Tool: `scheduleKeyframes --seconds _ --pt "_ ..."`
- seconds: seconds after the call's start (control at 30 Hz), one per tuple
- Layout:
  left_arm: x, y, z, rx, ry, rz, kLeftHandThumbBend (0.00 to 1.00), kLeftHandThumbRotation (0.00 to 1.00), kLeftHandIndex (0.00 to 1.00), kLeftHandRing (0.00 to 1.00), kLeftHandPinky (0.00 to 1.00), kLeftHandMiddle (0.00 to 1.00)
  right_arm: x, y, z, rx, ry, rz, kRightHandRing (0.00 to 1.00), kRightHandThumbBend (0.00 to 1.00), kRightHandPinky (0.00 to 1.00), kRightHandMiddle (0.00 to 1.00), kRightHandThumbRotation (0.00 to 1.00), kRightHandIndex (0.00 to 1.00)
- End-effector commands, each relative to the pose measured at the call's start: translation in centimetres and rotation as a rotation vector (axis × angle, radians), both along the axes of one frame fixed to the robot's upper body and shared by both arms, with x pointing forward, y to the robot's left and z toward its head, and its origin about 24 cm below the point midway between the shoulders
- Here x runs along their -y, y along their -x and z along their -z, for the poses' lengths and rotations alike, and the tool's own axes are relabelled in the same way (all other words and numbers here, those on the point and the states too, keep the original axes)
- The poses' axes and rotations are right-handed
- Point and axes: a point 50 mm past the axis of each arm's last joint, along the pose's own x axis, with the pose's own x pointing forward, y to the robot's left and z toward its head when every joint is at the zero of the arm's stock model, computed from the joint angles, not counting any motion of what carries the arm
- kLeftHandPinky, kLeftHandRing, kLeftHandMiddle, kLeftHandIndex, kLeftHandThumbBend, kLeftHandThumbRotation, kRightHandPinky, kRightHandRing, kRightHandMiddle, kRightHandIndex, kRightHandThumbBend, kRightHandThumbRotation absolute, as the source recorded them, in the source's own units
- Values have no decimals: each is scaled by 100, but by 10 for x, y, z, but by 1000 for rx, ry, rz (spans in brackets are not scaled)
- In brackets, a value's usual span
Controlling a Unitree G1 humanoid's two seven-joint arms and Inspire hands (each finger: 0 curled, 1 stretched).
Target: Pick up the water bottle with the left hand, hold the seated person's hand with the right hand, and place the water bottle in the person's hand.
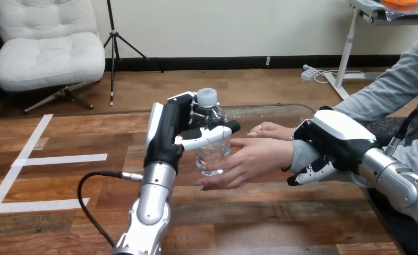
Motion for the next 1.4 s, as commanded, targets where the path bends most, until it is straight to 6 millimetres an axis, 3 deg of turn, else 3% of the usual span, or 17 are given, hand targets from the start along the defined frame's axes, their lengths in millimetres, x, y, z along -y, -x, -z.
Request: scheduleKeyframes --seconds 0.0,1.37 --pt "11 -14 -32 131 9 41 71 0 41 39 35 42 -12 -22 -50 194 -78 -30 22 70 19 27 0 27" --pt "27 -10 -31 126 52 99 69 0 41 39 35 42 -11 -22 -48 191 -82 -17 22 70 18 27 0 27"
